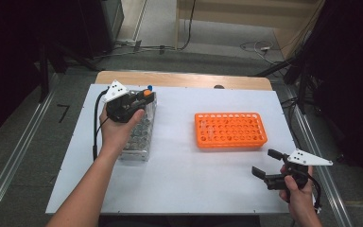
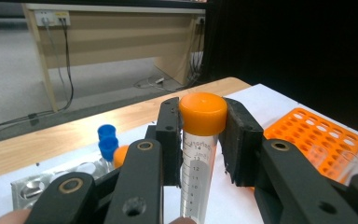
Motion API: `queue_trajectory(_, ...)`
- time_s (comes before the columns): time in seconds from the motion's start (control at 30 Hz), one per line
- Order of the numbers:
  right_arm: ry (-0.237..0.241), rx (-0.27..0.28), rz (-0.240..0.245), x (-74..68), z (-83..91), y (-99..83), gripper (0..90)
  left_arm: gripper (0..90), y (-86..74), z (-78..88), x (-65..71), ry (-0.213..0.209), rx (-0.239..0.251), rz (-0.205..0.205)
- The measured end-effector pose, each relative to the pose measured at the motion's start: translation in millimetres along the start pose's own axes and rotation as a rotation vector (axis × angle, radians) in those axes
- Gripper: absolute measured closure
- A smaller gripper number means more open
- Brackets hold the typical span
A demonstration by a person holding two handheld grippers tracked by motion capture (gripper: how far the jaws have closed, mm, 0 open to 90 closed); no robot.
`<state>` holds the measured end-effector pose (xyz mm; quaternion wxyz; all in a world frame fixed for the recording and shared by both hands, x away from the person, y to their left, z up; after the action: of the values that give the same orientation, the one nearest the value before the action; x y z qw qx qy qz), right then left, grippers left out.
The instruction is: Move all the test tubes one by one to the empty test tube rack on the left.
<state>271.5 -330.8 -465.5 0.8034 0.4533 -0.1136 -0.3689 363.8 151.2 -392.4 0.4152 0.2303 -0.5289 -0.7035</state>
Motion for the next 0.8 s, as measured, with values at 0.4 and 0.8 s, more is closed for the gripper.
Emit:
queue_trajectory(0.4, 0.000, 0.001, -0.007, 2.1, 0.1, -0.8, 0.0, 70.3, 6.0, -14.5, -13.8, 0.058, 0.023, 0.020)
queue_trajectory(0.8, 0.000, 0.002, -0.007, 2.6, 0.1, -1.5, 0.0, 70.3, 0.2, -27.3, -21.8, 0.098, 0.018, 0.033)
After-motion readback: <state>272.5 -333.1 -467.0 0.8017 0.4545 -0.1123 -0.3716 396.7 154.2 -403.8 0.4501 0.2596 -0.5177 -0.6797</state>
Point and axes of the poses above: each handheld gripper's, and its own axes: z roughly backward along the jaws, y roughly out of its top, x roughly to its right, the point moved 2 cm from there along -z, roughly forward along the jaws, and after that the axes turned 7 degrees about -x, right-handed, at the moved point
